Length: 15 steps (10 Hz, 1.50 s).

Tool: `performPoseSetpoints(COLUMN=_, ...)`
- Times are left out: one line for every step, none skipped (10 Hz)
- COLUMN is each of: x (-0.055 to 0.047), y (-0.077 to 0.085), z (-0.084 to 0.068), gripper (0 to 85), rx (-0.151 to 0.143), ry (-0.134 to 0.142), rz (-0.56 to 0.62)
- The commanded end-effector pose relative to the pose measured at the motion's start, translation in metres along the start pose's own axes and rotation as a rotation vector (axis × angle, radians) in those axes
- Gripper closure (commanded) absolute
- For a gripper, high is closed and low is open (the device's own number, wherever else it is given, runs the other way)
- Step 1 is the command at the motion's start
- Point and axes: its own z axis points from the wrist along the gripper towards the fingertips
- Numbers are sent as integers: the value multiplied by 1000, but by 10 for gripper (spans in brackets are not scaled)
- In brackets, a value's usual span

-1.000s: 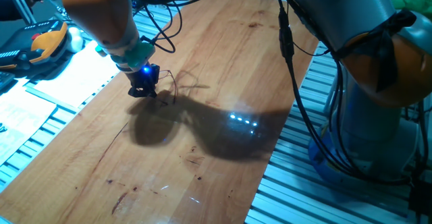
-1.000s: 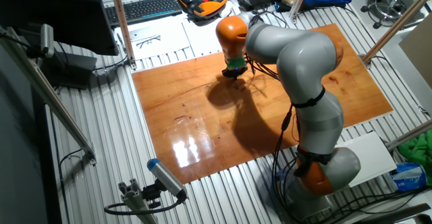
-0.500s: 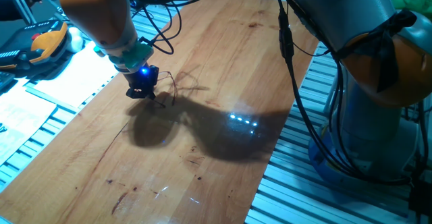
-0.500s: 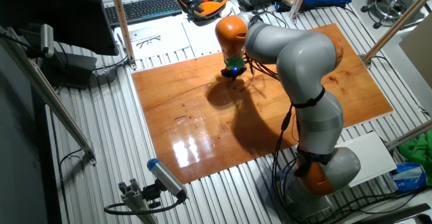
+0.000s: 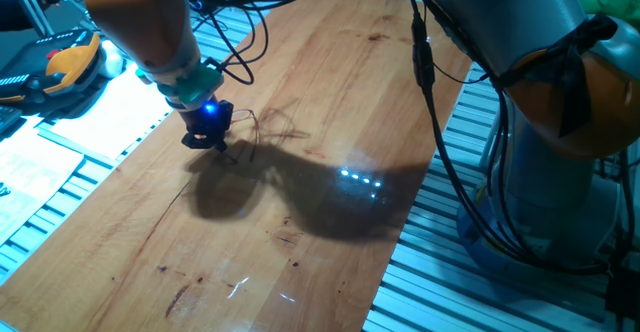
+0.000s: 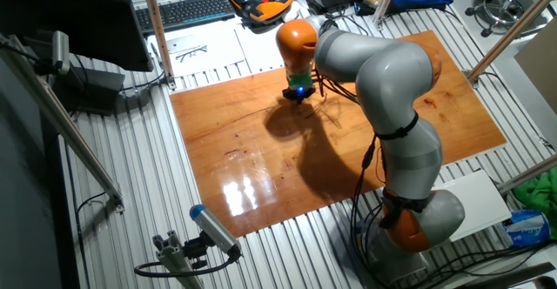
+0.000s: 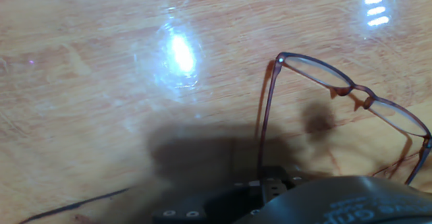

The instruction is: Unfold the leg of the glasses (with one hand)

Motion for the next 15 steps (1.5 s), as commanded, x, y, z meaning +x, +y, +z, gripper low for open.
performPoseSetpoints(x=0, y=1, z=0, gripper=850, rx=-1, ry=0, rz=4)
performPoseSetpoints(x=0, y=2, z=-1, gripper=850, rx=1, ry=-1, rz=9)
performPoseSetpoints(x=0, y=2, z=-1, gripper=850, rx=1, ry=1, rz=13)
performPoseSetpoints(x=0, y=2, z=-1, gripper=850, rx=0, ry=1, rz=21)
performPoseSetpoints(x=0, y=3, z=-1, gripper=850, rx=-4, ry=-1, rz=32)
performPoseSetpoints(x=1, y=3, z=-1, gripper=850, rx=-3, ry=-5, rz=36)
performPoseSetpoints(x=1, y=3, z=-1, gripper=850, rx=-8, ry=-4, rz=38)
performPoseSetpoints(x=1, y=4, z=-1, gripper=850, rx=-13, ry=-12, rz=50)
performPoseSetpoints(x=2, y=5, z=0, gripper=340, rx=-11, ry=-23, rz=61)
performPoseSetpoints(x=3, y=7, z=0, gripper=340, rx=-5, ry=-37, rz=76)
performPoseSetpoints(x=5, y=9, z=0, gripper=170, rx=-2, ry=-43, rz=85)
performPoseSetpoints(x=6, y=11, z=-1, gripper=170, rx=-1, ry=-48, rz=98)
performPoseSetpoints(x=7, y=13, z=-2, gripper=170, rx=-5, ry=-50, rz=111)
performPoseSetpoints(x=8, y=15, z=-3, gripper=170, rx=-4, ry=-52, rz=125)
performPoseSetpoints(x=8, y=16, z=-4, gripper=170, rx=-3, ry=-54, rz=136)
